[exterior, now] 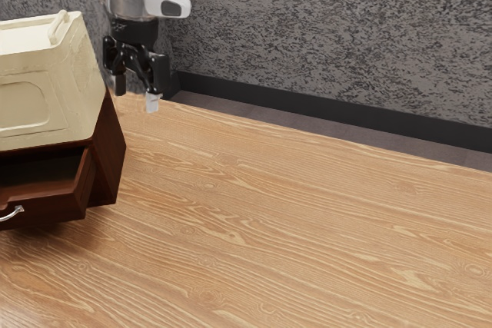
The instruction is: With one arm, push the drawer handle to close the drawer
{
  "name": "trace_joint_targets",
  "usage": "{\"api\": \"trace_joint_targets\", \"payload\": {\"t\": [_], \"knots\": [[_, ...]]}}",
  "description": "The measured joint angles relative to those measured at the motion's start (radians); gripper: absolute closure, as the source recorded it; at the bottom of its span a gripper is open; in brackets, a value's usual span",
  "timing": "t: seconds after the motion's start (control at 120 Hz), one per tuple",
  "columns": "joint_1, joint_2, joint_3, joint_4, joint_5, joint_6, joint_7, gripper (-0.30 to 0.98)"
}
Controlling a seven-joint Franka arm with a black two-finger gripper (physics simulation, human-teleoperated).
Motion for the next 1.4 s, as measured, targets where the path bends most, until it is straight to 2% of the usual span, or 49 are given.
{"api": "trace_joint_targets", "payload": {"t": [0.133,0.292,0.342,0.417,0.508,0.558,0.675,0.817,0.867,0.95,1.017,1.108,1.15,1.317,1.4], "knots": [[-0.058,0.000,0.005,-0.006,-0.009,0.156,0.015,0.00],[-0.102,-0.003,0.006,-0.005,-0.010,0.244,0.027,0.00],[-0.112,-0.020,0.006,-0.023,-0.010,0.259,0.027,0.06],[-0.108,-0.073,0.006,-0.091,0.001,0.282,0.027,0.24],[0.039,-0.193,0.011,-0.279,0.017,0.328,0.026,0.45],[0.077,-0.269,0.026,-0.396,0.021,0.352,0.015,0.54],[0.090,-0.440,0.052,-0.647,0.019,0.401,-0.041,0.66],[0.090,-0.706,0.058,-0.915,0.012,0.444,-0.148,0.73],[0.078,-0.812,0.087,-0.987,0.011,0.430,-0.198,0.74],[0.043,-0.990,0.189,-1.122,0.029,0.403,-0.280,0.76],[0.032,-1.065,0.246,-1.177,0.065,0.380,-0.339,0.77],[-0.029,-1.091,0.516,-1.231,0.186,0.366,-0.410,0.78],[-0.052,-1.094,0.594,-1.246,0.247,0.373,-0.439,0.78],[-0.084,-1.047,0.677,-1.267,0.448,0.464,-0.537,0.78],[-0.109,-1.036,0.778,-1.270,0.537,0.518,-0.576,0.78]]}}
